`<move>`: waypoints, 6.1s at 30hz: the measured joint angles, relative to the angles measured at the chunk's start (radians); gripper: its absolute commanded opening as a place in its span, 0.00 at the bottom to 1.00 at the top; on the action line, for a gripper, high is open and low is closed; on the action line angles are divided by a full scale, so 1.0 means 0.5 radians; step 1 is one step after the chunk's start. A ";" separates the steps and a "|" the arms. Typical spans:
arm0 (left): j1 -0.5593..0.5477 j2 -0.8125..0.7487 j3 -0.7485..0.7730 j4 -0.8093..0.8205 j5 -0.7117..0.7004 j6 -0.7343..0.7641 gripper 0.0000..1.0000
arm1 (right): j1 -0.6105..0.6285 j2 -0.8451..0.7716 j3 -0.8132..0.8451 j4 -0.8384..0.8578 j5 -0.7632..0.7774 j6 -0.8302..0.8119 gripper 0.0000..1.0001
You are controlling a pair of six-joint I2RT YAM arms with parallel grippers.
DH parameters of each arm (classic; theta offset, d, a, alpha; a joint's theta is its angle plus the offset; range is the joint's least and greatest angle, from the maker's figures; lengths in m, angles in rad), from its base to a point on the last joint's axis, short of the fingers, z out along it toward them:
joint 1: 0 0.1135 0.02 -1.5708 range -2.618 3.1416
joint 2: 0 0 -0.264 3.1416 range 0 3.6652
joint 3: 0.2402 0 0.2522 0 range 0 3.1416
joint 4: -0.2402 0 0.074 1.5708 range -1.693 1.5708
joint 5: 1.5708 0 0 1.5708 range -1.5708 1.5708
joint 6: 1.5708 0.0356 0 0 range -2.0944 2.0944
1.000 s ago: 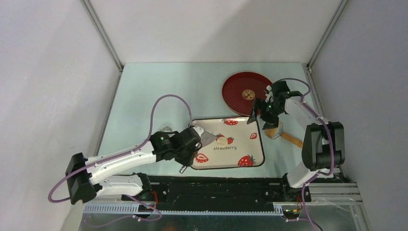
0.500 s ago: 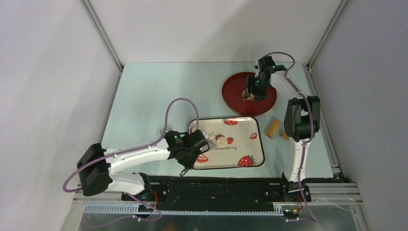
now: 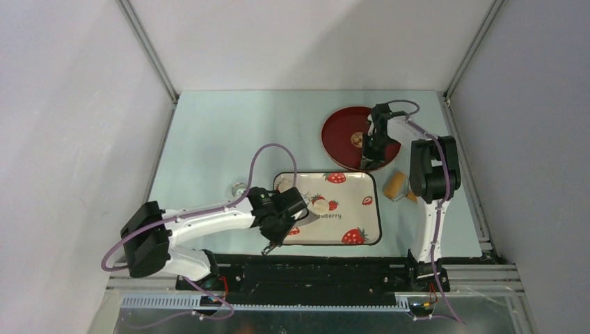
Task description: Roll out the dumpling wrappers from the dough
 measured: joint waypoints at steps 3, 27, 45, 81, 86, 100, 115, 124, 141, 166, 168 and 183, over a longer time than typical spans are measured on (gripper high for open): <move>-0.007 0.034 0.044 0.001 0.021 0.033 0.00 | 0.002 -0.067 -0.108 0.040 -0.003 0.000 0.25; -0.033 -0.027 0.045 -0.062 0.035 0.124 0.00 | -0.061 -1.096 -0.705 0.028 -0.023 0.110 0.58; -0.064 -0.001 0.045 -0.085 0.077 0.136 0.00 | -0.211 -1.171 -1.566 0.169 -0.297 0.231 0.46; 0.088 0.333 0.143 -0.050 0.127 0.238 0.00 | -0.246 -1.012 -1.574 0.365 -0.504 0.072 0.00; 0.101 0.360 0.146 -0.051 0.145 0.271 0.00 | -0.245 -1.012 -1.574 0.365 -0.504 0.072 0.00; 0.111 0.566 0.359 -0.185 0.129 0.297 0.00 | -0.236 -1.012 -1.574 0.364 -0.504 0.069 0.00; 0.150 0.700 0.536 -0.281 0.133 0.290 0.00 | -0.216 -1.012 -1.574 0.368 -0.483 0.078 0.00; 0.157 0.752 0.573 -0.273 0.138 0.256 0.00 | -0.204 -1.012 -1.572 0.365 -0.470 0.095 0.00; 0.198 0.506 0.237 -0.068 0.143 0.235 0.00 | -0.201 -1.012 -1.570 0.363 -0.466 0.098 0.00; 0.199 0.704 0.430 -0.168 0.153 0.294 0.00 | -0.201 -1.012 -1.570 0.363 -0.468 0.097 0.00; 0.200 0.729 0.455 -0.177 0.153 0.298 0.00 | -0.201 -1.012 -1.570 0.363 -0.468 0.098 0.00; 0.239 0.887 0.639 -0.178 0.191 0.348 0.00 | -0.201 -1.012 -1.570 0.363 -0.469 0.097 0.00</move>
